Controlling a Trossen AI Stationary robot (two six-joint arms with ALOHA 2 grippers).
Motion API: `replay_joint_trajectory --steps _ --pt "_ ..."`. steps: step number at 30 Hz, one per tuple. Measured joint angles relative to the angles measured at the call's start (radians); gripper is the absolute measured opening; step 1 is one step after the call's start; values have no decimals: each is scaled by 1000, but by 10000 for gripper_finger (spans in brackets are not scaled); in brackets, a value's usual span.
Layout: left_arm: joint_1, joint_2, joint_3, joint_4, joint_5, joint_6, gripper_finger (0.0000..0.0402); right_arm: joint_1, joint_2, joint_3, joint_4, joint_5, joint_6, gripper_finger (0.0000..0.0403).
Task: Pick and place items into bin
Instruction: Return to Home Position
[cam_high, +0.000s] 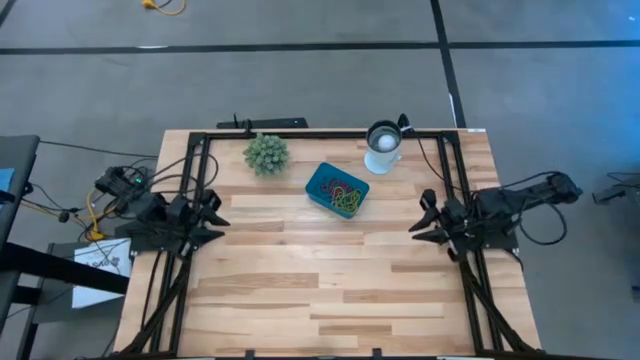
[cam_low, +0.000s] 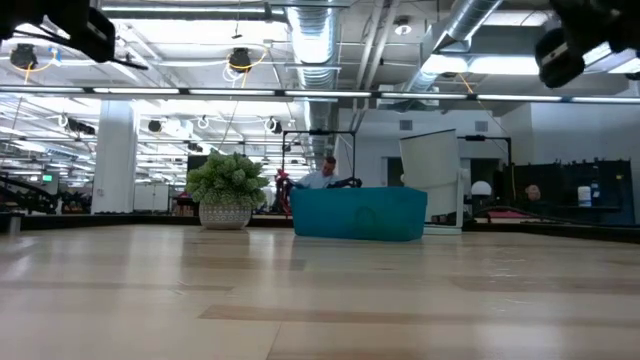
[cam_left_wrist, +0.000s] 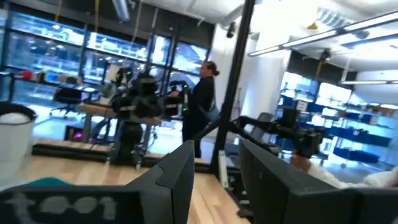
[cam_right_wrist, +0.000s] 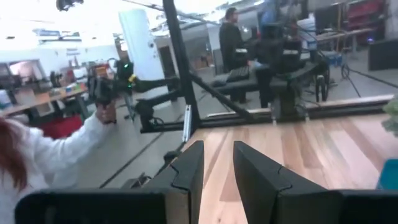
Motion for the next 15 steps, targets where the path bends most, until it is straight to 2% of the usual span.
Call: replay_joint_trajectory --steps 7,15 --pt "0 0 -117 192 79 39 116 -32 -87 -88 66 -1 23 82" --pt "0 0 -114 236 83 69 116 -39 -175 -191 102 4 0 82"
